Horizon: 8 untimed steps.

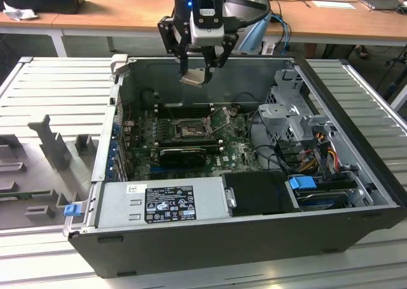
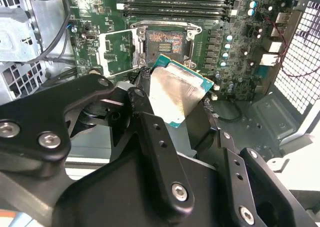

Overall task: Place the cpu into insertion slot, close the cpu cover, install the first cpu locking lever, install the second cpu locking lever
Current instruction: 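Place the cpu into insertion slot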

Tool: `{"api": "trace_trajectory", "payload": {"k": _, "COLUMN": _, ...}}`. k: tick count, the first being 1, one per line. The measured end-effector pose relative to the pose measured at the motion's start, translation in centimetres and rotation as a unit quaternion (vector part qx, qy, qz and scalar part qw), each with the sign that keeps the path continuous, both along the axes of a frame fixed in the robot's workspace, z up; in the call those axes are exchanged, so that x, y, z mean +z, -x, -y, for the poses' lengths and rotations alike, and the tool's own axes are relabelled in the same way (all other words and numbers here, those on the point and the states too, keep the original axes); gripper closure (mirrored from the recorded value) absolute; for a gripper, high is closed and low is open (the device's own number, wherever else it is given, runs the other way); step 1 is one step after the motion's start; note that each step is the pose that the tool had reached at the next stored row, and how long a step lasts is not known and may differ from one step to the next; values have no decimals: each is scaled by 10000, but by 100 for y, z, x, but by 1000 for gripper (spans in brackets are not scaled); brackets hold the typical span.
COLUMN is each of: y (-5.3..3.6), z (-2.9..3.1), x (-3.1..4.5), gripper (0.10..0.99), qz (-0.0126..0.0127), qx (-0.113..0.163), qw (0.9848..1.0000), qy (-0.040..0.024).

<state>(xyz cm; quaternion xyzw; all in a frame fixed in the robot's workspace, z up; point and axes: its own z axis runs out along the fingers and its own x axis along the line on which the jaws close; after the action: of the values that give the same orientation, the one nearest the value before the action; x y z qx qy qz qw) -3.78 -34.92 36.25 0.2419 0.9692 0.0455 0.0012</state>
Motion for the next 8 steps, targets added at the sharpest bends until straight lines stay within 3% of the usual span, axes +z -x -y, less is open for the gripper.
{"api": "trace_trajectory", "payload": {"k": 8, "y": 0, "z": 0, "x": -5, "gripper": 557, "qz": 0, "qx": -345, "qw": 9994, "qy": 1}}
